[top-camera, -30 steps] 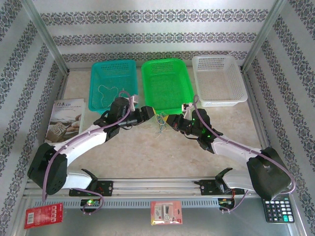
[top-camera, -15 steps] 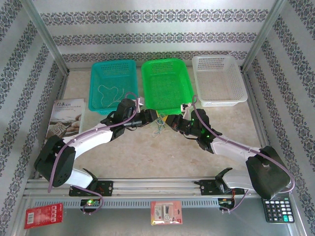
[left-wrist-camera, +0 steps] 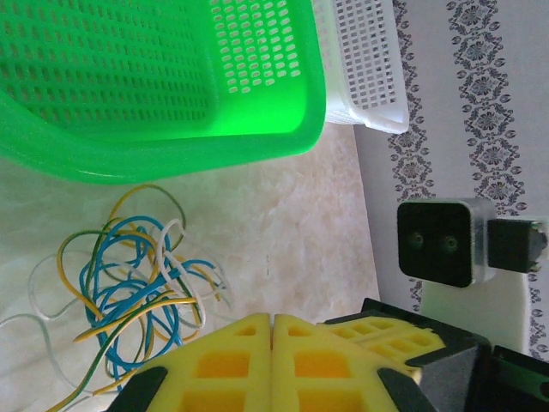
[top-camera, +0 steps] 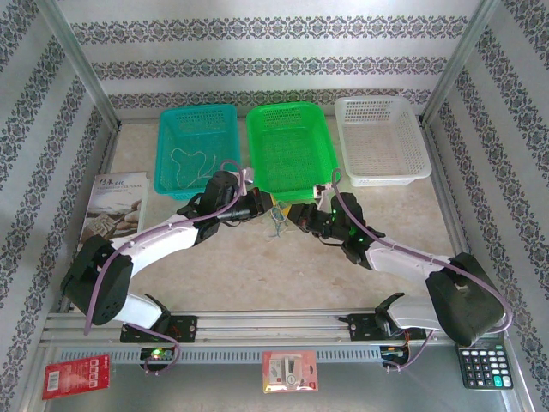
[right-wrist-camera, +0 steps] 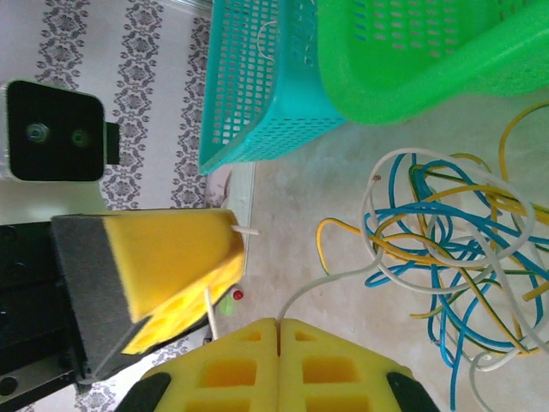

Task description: Untangle the cables

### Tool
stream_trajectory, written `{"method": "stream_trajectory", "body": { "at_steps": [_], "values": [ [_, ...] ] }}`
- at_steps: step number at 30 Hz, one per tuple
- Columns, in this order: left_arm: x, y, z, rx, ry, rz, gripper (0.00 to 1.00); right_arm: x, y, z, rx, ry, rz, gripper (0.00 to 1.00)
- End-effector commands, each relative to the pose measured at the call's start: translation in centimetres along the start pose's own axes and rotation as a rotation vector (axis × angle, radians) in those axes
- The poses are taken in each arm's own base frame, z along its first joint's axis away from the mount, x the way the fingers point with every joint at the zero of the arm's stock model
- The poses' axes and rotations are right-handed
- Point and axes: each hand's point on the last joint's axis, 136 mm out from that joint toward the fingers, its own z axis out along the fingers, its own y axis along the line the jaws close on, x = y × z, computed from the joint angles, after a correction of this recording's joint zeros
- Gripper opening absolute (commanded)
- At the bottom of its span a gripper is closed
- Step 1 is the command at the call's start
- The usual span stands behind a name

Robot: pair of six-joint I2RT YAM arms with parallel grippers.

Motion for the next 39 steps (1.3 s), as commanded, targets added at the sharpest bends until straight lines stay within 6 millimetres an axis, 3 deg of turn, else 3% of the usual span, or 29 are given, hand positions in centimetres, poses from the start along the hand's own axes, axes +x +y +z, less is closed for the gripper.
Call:
{"method": "stream_trajectory", "body": {
  "at_steps": [1, 3, 4, 9, 15, 22, 26, 34, 39],
  "values": [
    [-1.1, -3.2, -0.6, 0.08, -0.034, 0.051, 0.0, 0.1, -0.5, -0.1, 0.001, -0.014, -0.008, 0.25],
    [-1.2, -3.9, -1.1, 0.095, -0.041, 0.058, 0.0, 0.0, -1.4, -0.4, 0.023, -0.028, -0.011, 0.48],
    [-1.4, -4.4, -1.3, 0.106, -0.046, 0.06, 0.0, 0.0, -2.0, -0.7, 0.037, -0.036, -0.018, 0.52],
    [-1.9, -6.8, -2.3, 0.17, -0.056, 0.066, 0.0, 0.0, -3.5, -2.3, 0.11, -0.085, -0.102, 0.56],
    [-2.0, -8.7, -2.8, 0.201, -0.048, 0.087, 0.0, -0.7, -2.5, -3.5, 0.169, -0.143, -0.323, 0.65],
    [-2.0, -9.5, -2.9, 0.204, -0.049, 0.096, 0.0, -0.6, 0.1, -1.3, 0.184, -0.143, -0.57, 0.67],
    [-1.9, -9.6, -2.8, 0.196, -0.049, 0.097, 0.0, -0.6, 0.8, 0.3, 0.188, -0.15, -0.628, 0.67],
    [-1.8, -10.5, -2.9, 0.204, -0.048, 0.104, 0.0, -0.7, -0.4, 3.7, 0.214, -0.141, -0.631, 0.62],
    [-2.2, -10.8, -3.2, 0.19, -0.06, 0.126, 0.0, 0.1, -1.3, 3.8, 0.213, -0.13, -0.61, 0.6]
  ]
}}
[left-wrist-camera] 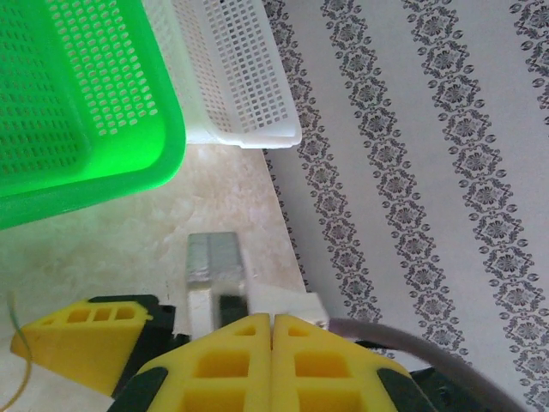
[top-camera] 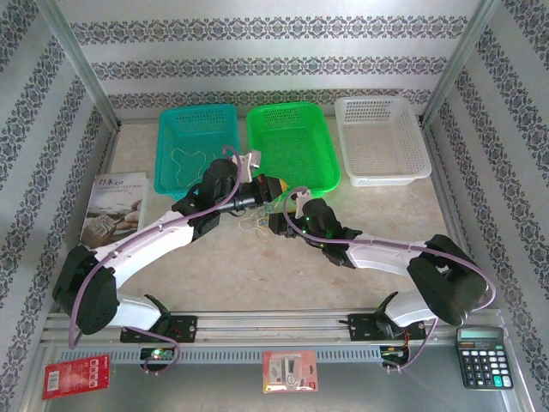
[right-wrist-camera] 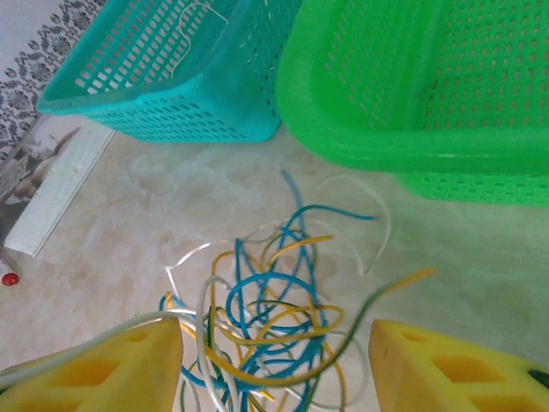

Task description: Untangle the cables

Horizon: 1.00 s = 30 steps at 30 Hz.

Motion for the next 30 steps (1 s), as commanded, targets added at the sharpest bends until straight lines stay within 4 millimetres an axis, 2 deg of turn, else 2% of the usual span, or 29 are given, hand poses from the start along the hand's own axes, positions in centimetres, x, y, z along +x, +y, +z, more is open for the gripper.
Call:
{"method": "stream_trajectory", "body": {
  "at_steps": [1, 7, 12, 24, 27, 30],
  "values": [
    [-0.5, -2.0, -0.6, 0.02, -0.018, 0.046, 0.0, -1.1, 0.8, -0.6, -0.025, -0.069, -0.002, 0.6],
    [-0.6, -1.5, -0.5, 0.001, -0.02, 0.056, 0.0, -0.1, -0.5, -3.2, 0.0, -0.082, 0.007, 0.61],
    [-0.6, -1.6, 0.0, 0.014, -0.012, 0.046, 0.0, -0.6, 0.0, -3.9, -0.021, -0.089, -0.014, 0.61],
    [-0.7, -2.0, -0.1, 0.026, -0.013, 0.046, 0.0, -3.5, 1.8, -1.5, -0.042, -0.113, -0.047, 0.6],
    [-0.8, -2.3, -0.2, 0.033, -0.015, 0.046, 0.0, -3.6, 1.5, -0.7, -0.024, -0.118, -0.046, 0.55],
    [-1.0, -3.1, -0.3, 0.052, -0.016, 0.048, 0.0, -3.1, 0.7, 0.2, 0.004, -0.113, -0.038, 0.45]
  ]
}}
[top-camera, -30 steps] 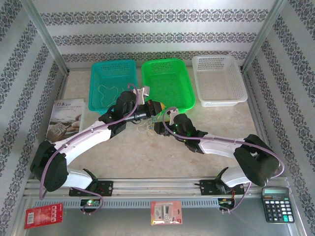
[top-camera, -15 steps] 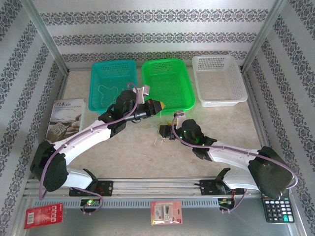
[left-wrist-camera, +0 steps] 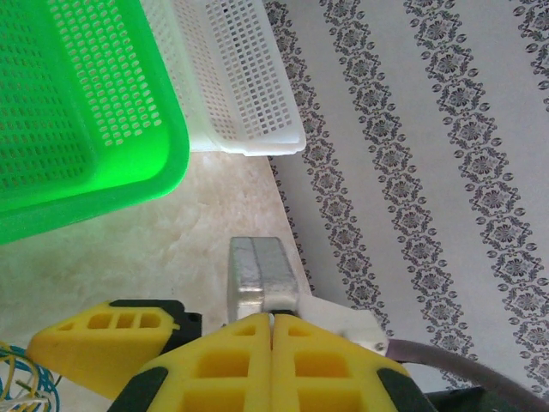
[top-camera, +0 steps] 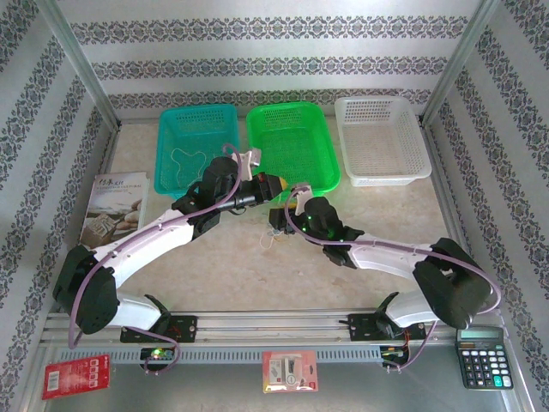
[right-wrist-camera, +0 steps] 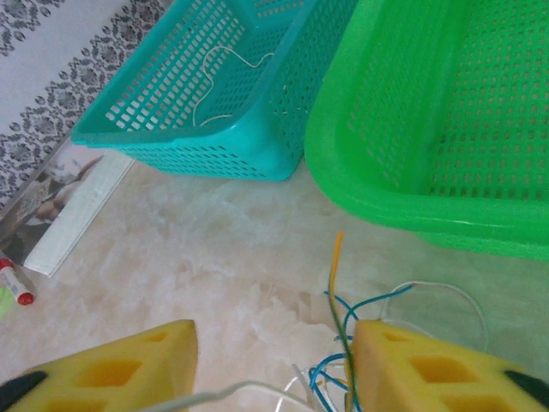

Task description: Untangle the cables

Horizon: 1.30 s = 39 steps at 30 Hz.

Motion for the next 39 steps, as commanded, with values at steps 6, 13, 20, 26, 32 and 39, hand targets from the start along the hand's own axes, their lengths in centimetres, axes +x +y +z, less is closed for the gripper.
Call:
{"method": "stream_trajectory", "body": {
  "at_steps": [6, 13, 20, 26, 32, 39],
  "values": [
    [-2.1, -6.5, -1.1, 0.141, -0.012, 0.055, 0.0, 0.9, -2.2, 1.9, 0.068, -0.02, 0.032, 0.28],
    [-5.4, -12.8, -3.9, 0.21, -0.065, 0.16, 0.0, 3.5, -4.0, 2.1, 0.106, 0.004, 0.087, 0.21],
    [-9.3, -17.8, -7.8, 0.229, -0.186, 0.288, 0.0, 5.4, -5.1, 1.9, 0.129, 0.023, 0.125, 0.2],
    [-12.8, -20.3, -11.3, 0.194, -0.32, 0.393, 0.0, 6.8, -5.6, 1.6, 0.144, 0.039, 0.142, 0.22],
    [-16.0, -21.8, -14.5, 0.105, -0.472, 0.505, 0.0, 7.8, -6.0, 1.1, 0.153, 0.046, 0.157, 0.27],
    [-20.7, -21.8, -17.9, -0.018, -0.655, 0.587, 0.0, 8.3, -6.1, 0.9, 0.158, 0.054, 0.164, 0.35]
  ]
}}
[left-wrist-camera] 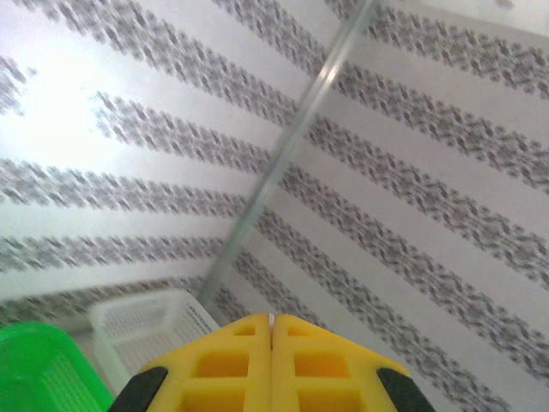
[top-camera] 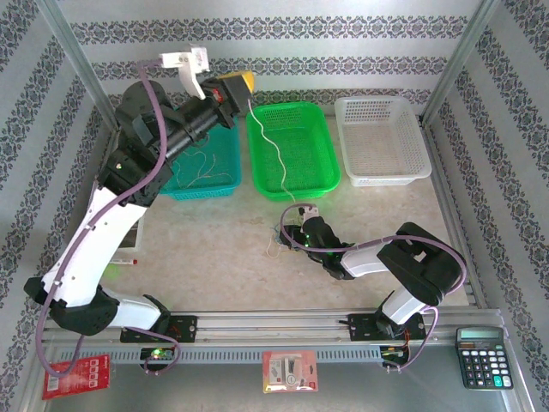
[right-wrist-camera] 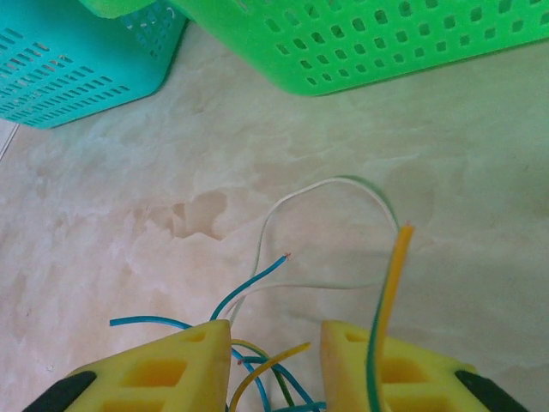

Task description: Untangle the cables

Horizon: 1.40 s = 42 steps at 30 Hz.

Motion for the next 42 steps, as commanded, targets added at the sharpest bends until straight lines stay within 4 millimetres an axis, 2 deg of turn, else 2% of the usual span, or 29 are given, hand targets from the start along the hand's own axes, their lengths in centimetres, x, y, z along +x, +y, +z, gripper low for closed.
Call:
{"method": "stream_trajectory", "body": {
  "at_steps": [1, 9, 12, 15, 20, 27, 35, 42],
  "values": [
    [-3.6, 1.9, -0.9, -0.09, -0.086, 0.085, 0.0, 0.6, -0.2, 0.0, 0.01, -0.005, 0.006, 0.35],
    [-9.9, 7.0, -1.7, -0.203, -0.248, 0.06, 0.0, 1.0, -0.4, 0.0, 0.012, 0.002, 0.011, 0.37],
    [-11.1, 8.1, -1.7, -0.232, -0.276, 0.074, 0.0, 1.0, -0.4, -0.2, 0.01, 0.001, 0.01, 0.38],
    [-11.4, 9.6, -1.5, -0.265, -0.284, 0.084, 0.0, 1.0, -0.1, -0.2, -0.001, 0.003, 0.009, 0.39],
    [-10.7, 12.9, -1.2, -0.367, -0.273, 0.133, 0.0, 0.8, 0.5, -0.5, -0.028, 0.007, 0.01, 0.4],
    [-8.7, 17.9, -0.6, -0.481, -0.231, 0.171, 0.0, 0.2, 1.6, -1.5, -0.072, 0.003, 0.012, 0.42],
    [-7.0, 20.6, -0.3, -0.522, -0.19, 0.176, 0.0, -0.7, 2.6, -2.9, -0.097, -0.002, 0.011, 0.45],
    [-3.8, 23.4, -0.6, -0.552, -0.121, 0.165, 0.0, -2.1, 3.6, -4.2, -0.11, -0.026, 0.002, 0.55]
  ]
}}
